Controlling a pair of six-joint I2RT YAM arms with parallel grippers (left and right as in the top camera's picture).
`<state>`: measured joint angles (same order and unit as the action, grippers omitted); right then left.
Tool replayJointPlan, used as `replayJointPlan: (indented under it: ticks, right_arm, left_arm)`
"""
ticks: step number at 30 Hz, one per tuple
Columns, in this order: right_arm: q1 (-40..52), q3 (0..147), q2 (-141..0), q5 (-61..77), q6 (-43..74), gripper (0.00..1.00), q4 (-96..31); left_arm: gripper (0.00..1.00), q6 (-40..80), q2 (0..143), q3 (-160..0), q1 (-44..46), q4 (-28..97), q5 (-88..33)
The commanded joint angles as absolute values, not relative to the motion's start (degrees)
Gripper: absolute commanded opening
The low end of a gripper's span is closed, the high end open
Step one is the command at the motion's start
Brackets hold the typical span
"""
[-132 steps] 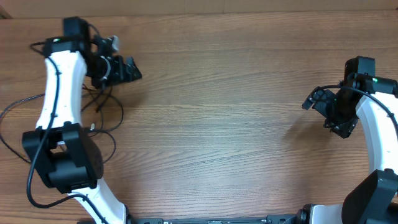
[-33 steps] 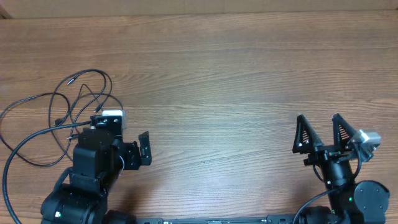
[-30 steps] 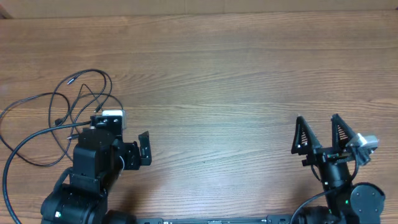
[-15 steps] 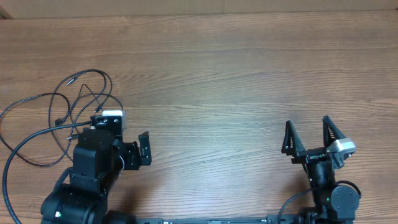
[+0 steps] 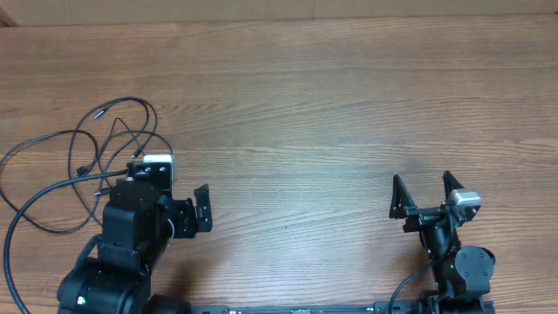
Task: Untangle cables
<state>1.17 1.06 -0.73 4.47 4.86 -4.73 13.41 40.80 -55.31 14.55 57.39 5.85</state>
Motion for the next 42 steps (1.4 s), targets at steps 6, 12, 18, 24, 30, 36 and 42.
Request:
replayJointPlan:
  ticks: [6, 12, 18, 24, 30, 36, 42]
  right_arm:
    - [1.13, 0.45, -0.16, 3.92, 4.01, 1.0, -4.58]
    - [1.13, 0.45, -0.16, 3.92, 4.01, 1.0, -4.58]
    - [1.13, 0.45, -0.16, 3.95, 4.01, 1.0, -4.58]
    - [1.13, 0.45, -0.16, 3.92, 4.01, 1.0, -4.58]
    - [1.13, 0.45, -0.16, 3.92, 4.01, 1.0, -4.56]
    - [1.13, 0.45, -0.16, 3.92, 4.01, 1.0, -4.58]
    - [1.13, 0.45, -0.16, 3.92, 4.01, 1.0, -4.58]
  left_arm:
    - [1.0, 13.96, 40.84, -54.89, 14.39, 57.14, 6.39]
    - [1.0, 13.98, 40.84, -54.89, 14.39, 57.14, 6.39]
    - [0.99, 13.96, 40.84, -54.89, 14.39, 57.14, 6.39]
    - [1.0, 13.96, 40.84, -54.89, 14.39, 57.14, 6.39]
    - [1.0, 13.3, 37.34, -51.07, 13.8, 55.22, 6.55]
    - [1.0, 14.44, 22.35, -29.39, 8.73, 36.4, 0.91]
    - [0.99, 14.35, 9.34, -12.99, 6.42, 16.64, -0.62]
